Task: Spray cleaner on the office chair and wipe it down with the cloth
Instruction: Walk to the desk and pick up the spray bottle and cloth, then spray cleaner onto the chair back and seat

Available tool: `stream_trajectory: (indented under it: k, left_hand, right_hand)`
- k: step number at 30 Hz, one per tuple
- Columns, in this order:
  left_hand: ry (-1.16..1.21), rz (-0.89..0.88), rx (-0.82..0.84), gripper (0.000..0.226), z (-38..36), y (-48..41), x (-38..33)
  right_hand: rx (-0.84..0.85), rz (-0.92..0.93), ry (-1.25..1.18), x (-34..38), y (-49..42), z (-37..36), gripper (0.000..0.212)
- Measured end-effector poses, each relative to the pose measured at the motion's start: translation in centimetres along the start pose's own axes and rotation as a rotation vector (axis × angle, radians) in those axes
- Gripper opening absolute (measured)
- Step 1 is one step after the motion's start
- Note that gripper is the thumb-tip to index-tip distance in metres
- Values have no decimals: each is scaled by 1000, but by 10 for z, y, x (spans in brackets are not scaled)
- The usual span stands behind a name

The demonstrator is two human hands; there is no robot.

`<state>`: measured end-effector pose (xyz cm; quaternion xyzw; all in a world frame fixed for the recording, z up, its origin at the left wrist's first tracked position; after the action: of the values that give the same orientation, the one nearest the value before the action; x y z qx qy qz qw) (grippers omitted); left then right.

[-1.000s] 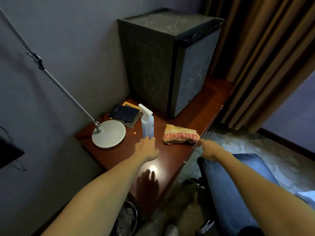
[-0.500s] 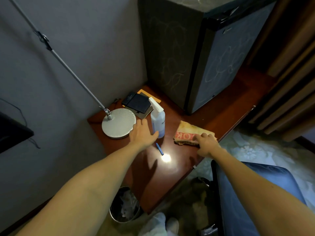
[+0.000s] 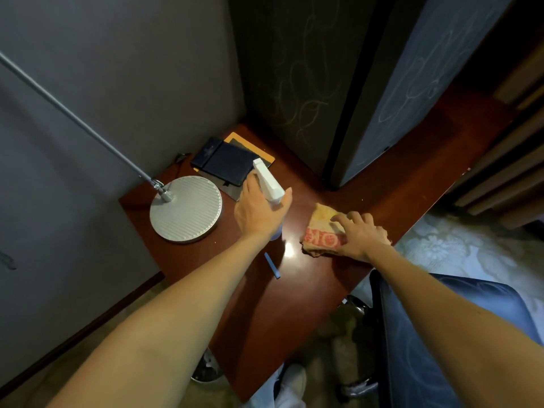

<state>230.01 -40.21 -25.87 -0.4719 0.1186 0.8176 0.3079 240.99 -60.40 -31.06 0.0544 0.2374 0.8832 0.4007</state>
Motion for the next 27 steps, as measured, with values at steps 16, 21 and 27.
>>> stream_trajectory:
  k: [16, 21, 27]
  left_hand:
    - [-32, -186, 137, 43, -16, -2, -16]
    - [-113, -296, 316, 36, -23, 16, -43]
    - [-77, -399, 542, 28, -49, 51, -88]
  right_hand:
    - [106, -49, -3, 16, -1, -34, 44]
    - [70, -176, -117, -5, 34, -35, 43]
    - [17, -350, -236, -45, 88, -52, 35]
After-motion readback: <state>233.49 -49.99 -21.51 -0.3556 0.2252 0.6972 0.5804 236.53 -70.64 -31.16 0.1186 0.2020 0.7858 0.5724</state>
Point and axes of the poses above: each hand's wrist, its own y-axis away from the middle knuckle, its own z-axis out of the back of the hand, x = y × z, the point moved 3 cm from there along -y, towards the middle knuckle, and after that the axes turned 12 degrees about y, right-handed, at the moved point
